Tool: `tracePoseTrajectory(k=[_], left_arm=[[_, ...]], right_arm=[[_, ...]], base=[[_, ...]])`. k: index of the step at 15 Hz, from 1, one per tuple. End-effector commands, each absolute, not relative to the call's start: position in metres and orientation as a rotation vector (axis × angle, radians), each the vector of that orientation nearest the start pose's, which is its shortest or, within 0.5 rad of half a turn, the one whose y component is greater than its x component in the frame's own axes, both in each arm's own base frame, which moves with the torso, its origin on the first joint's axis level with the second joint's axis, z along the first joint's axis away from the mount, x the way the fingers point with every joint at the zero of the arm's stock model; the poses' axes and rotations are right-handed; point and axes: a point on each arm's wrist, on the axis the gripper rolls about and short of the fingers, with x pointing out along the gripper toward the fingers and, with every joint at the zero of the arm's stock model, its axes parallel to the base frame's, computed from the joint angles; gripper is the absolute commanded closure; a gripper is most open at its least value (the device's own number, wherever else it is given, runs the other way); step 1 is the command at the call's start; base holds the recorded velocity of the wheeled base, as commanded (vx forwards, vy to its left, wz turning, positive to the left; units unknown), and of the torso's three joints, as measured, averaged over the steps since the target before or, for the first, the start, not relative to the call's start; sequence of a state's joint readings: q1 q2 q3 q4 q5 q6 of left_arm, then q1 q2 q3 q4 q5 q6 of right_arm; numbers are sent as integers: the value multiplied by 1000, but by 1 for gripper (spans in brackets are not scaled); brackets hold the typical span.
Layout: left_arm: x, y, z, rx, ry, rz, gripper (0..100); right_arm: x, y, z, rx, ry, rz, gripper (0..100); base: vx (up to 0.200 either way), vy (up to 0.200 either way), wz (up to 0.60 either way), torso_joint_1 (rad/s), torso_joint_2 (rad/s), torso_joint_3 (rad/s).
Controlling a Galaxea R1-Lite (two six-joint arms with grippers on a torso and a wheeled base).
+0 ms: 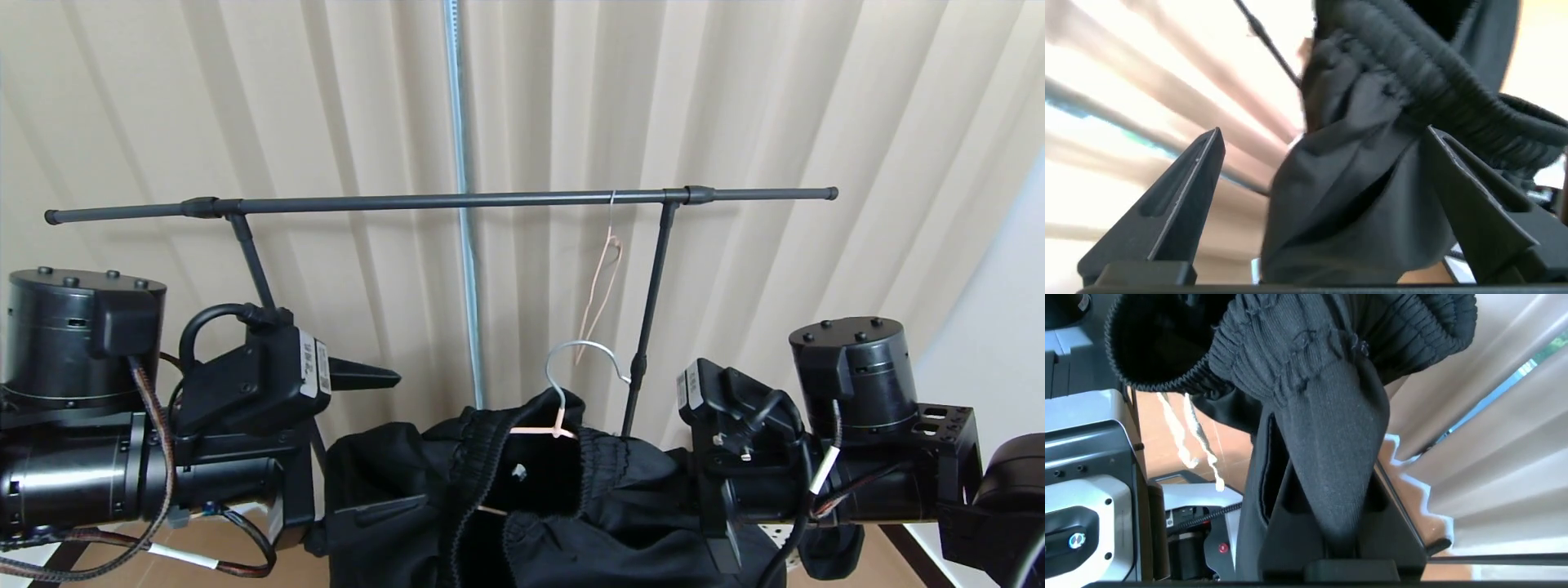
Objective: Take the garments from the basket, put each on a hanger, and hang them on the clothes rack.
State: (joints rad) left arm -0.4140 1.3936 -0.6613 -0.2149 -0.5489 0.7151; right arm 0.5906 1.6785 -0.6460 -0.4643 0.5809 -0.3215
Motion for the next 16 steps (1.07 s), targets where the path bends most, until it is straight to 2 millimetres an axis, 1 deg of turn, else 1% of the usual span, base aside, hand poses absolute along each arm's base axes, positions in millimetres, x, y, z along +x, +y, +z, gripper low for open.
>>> tracePoseTrajectory(k=[1,3,5,9,12,16], left_arm=[[190,-105,179,609,194,-1130,0],[195,-109,174,607,221,-1143,0],[198,-111,170,605,237,-1149,0],[200,-116,167,604,247,-1164,0],[201,-116,166,602,256,-1165,0],[201,-119,161,603,275,-1180,0]], right_arm=[[217,161,135,-277,407,1235,100],[212,159,140,-260,387,1278,100],[203,163,143,-267,370,1306,100],[191,164,147,-275,349,1336,100],[189,166,148,-278,338,1348,100],[184,163,147,-315,311,1362,100]], base=[[0,0,0,0,0,0],[0,0,0,0,0,0],[0,0,0,0,0,0],[0,0,0,0,0,0],[0,0,0,0,0,0],[0,0,0,0,0,0]])
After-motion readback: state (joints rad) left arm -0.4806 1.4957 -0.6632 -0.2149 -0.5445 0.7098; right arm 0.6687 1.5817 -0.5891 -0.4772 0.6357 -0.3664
